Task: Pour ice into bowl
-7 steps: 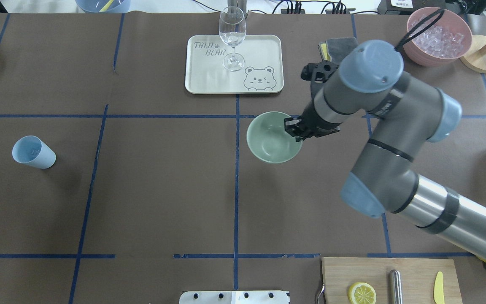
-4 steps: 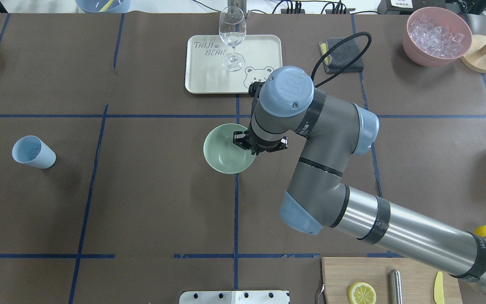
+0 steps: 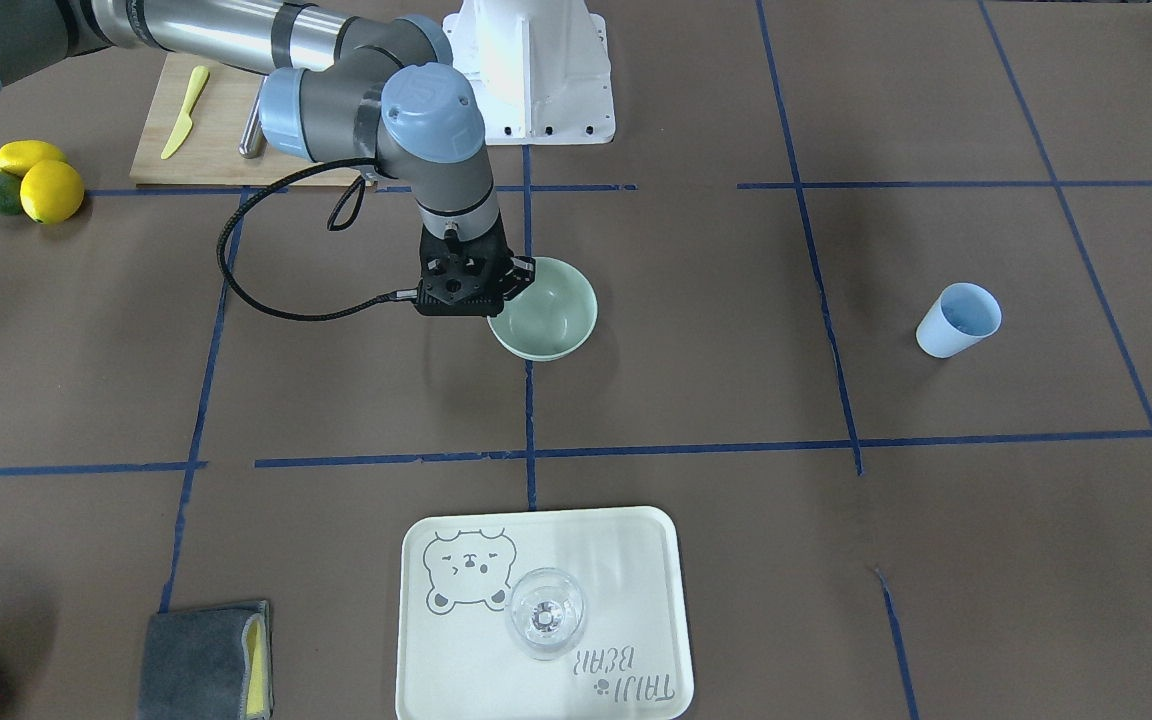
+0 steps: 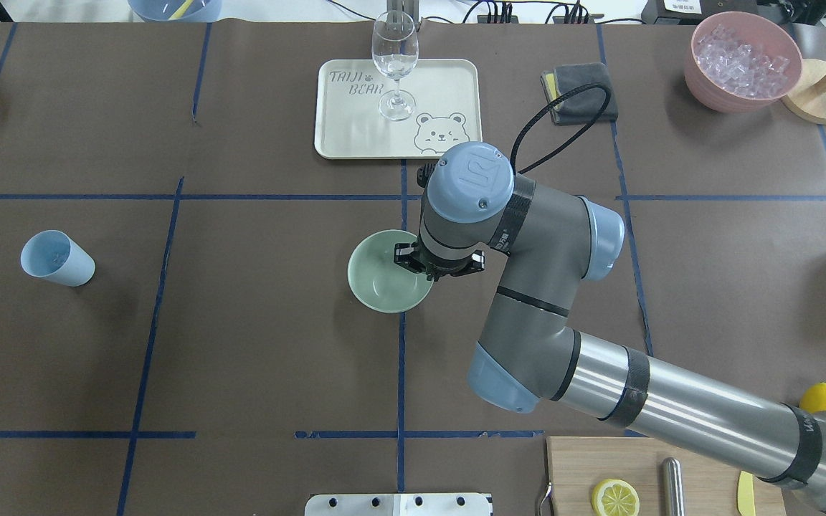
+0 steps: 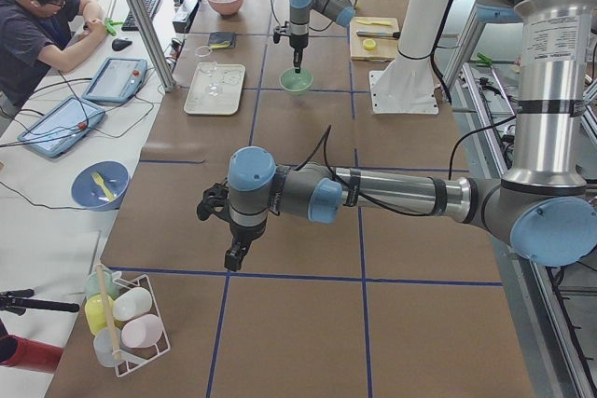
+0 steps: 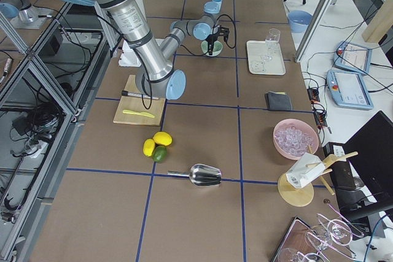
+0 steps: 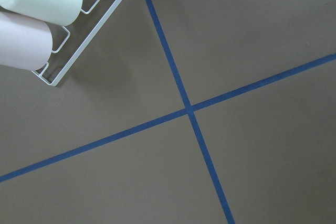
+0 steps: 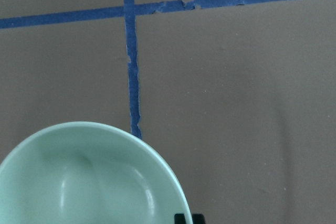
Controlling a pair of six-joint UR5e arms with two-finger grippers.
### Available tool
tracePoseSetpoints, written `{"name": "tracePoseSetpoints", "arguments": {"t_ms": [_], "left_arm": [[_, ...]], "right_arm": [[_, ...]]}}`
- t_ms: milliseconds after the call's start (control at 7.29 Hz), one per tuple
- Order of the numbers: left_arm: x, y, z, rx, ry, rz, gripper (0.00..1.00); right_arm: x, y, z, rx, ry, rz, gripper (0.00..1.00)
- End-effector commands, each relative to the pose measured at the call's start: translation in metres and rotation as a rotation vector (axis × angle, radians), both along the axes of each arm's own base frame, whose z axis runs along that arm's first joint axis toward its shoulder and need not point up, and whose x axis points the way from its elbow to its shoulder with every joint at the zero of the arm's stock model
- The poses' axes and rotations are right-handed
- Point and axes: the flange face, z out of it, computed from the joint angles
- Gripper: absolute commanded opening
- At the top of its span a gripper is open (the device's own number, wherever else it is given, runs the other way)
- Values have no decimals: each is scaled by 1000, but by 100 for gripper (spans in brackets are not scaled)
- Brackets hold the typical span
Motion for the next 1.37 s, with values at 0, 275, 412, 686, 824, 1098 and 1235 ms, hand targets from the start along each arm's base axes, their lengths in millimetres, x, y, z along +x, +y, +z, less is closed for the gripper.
{"name": "tracePoseSetpoints", "arguments": {"t_ms": [0,275,412,686,824,1098,1235], "left_arm": [[0,0,0,-1,0,0,100],[0,0,-1,1,0,0,100],[0,0,-1,1,0,0,100],[0,0,1,-3,2,-1,100],[0,0,0,-4,4,-3,100],[0,-7,-10,28,5,-1,100],[4,-9,-15,62,54,7,100]], "right_arm": [[-1,0,7,6,2,-6,0],[0,1,17,16,-18,-5,50],[1,1,21,22,-10,2,99],[17,-17,15,59,-5,27,100],[40,-42,18,109,20,7,100],[131,-119,31,137,37,-65,100],[187,-152,48,152,16,-101,100]]}}
